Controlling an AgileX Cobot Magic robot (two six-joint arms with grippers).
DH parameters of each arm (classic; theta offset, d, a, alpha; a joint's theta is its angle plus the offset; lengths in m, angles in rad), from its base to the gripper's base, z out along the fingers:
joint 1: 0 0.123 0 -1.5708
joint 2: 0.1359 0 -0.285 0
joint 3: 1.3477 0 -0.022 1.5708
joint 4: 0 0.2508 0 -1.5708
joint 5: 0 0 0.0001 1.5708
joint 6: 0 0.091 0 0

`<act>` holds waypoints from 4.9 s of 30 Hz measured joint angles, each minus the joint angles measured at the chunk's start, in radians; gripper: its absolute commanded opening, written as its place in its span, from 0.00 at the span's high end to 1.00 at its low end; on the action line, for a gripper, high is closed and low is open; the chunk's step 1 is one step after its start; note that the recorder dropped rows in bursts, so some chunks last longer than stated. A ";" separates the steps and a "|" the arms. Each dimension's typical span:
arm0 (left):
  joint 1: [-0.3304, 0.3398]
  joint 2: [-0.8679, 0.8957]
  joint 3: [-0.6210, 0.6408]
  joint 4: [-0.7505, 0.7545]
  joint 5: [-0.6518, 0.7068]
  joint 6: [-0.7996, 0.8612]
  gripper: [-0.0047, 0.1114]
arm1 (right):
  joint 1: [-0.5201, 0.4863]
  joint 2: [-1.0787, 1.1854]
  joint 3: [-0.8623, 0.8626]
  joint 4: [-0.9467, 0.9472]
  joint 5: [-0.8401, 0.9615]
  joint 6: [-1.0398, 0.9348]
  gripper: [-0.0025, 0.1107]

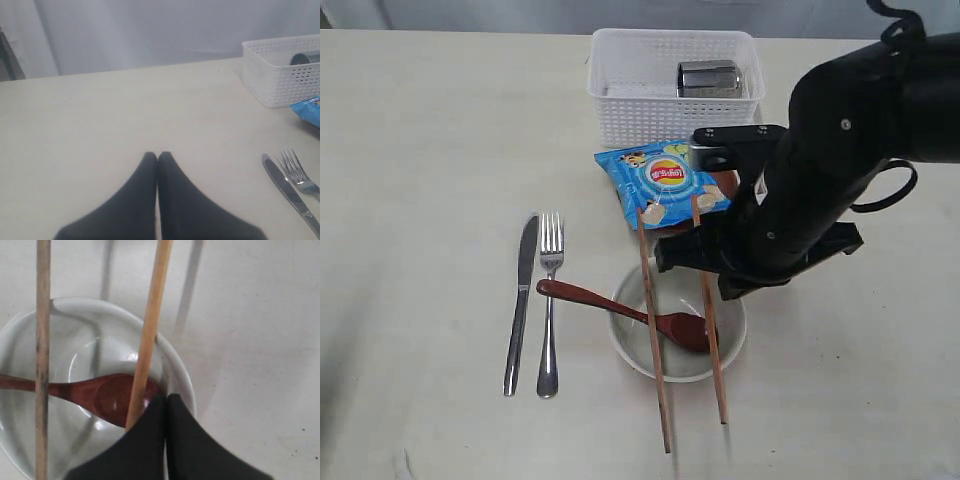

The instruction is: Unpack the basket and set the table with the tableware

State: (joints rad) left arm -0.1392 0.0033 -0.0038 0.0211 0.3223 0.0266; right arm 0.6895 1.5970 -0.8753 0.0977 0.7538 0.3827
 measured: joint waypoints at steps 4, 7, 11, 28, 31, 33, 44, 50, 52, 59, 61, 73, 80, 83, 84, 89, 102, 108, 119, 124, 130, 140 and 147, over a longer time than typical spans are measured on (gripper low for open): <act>0.000 0.000 0.000 0.000 0.000 0.000 0.96 | 0.003 0.000 0.004 0.005 -0.030 -0.002 0.98; 0.000 0.000 0.000 0.000 0.000 0.000 0.96 | 0.024 0.022 0.004 0.005 -0.039 -0.002 0.98; 0.000 0.000 0.000 0.000 0.000 0.000 0.96 | 0.047 0.065 0.004 0.013 -0.041 -0.006 0.98; 0.000 0.000 0.000 0.000 0.000 0.000 0.96 | 0.050 0.072 -0.039 -0.010 -0.044 -0.038 0.98; 0.000 0.000 0.000 0.000 0.000 0.000 0.96 | 0.050 0.099 -0.043 -0.028 -0.046 -0.036 0.98; 0.000 0.000 0.000 0.000 0.000 0.000 0.96 | 0.050 0.119 -0.043 -0.035 -0.045 -0.036 0.98; 0.000 0.000 0.000 0.000 0.000 0.000 0.96 | 0.050 0.131 -0.075 -0.039 -0.100 -0.035 0.98; 0.000 0.000 0.000 0.000 0.000 0.000 0.96 | 0.050 0.131 -0.075 -0.031 -0.114 -0.067 0.98; 0.000 0.000 0.000 0.000 0.000 0.000 0.96 | 0.050 0.131 -0.075 -0.006 -0.114 -0.093 0.98; 0.000 0.000 0.000 0.000 0.000 0.000 0.96 | 0.050 0.131 -0.075 0.067 -0.114 -0.186 0.98; 0.000 0.000 0.000 0.000 0.000 0.000 0.96 | 0.050 0.131 -0.075 0.092 -0.114 -0.215 0.98; 0.000 0.000 0.000 0.000 0.000 0.000 0.96 | 0.050 0.131 -0.075 0.121 -0.095 -0.319 0.98; 0.000 0.000 0.000 0.000 0.000 0.000 0.96 | 0.050 0.130 -0.082 0.121 -0.077 -0.329 0.98; 0.000 0.000 0.000 0.000 0.000 0.000 0.96 | 0.050 0.109 -0.125 0.116 -0.001 -0.329 0.98; 0.000 0.000 0.000 0.000 0.000 0.000 0.96 | 0.050 0.096 -0.150 0.112 0.023 -0.329 0.98; 0.000 0.000 0.000 0.000 0.000 0.000 0.96 | 0.050 0.022 -0.301 0.059 0.131 -0.312 0.98; 0.000 0.000 0.000 0.000 0.000 0.000 0.96 | 0.050 -0.113 -0.478 -0.390 0.177 0.108 0.98; 0.000 0.000 0.000 0.000 0.000 0.000 0.96 | 0.050 -0.125 -0.478 -0.433 0.221 0.143 0.98; 0.000 0.000 0.000 0.000 0.000 0.000 0.96 | 0.031 -0.074 -0.501 -0.430 0.129 0.161 0.69; 0.000 0.000 0.000 0.000 0.000 0.000 0.96 | -0.051 0.042 -0.643 -0.429 0.170 0.118 0.33; 0.000 0.000 0.000 0.000 0.000 0.000 0.96 | -0.124 0.271 -0.893 -0.486 0.340 0.092 0.39; 0.000 0.000 0.000 0.000 0.000 0.000 0.96 | -0.130 0.622 -1.226 -0.560 0.379 0.059 0.39; 0.000 0.000 0.000 0.000 0.000 0.000 0.96 | -0.130 0.797 -1.375 -0.590 0.379 0.059 0.39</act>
State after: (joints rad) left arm -0.1392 0.0033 -0.0038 0.0211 0.3223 0.0266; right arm 0.5592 2.3935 -2.2507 -0.4922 1.1326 0.4417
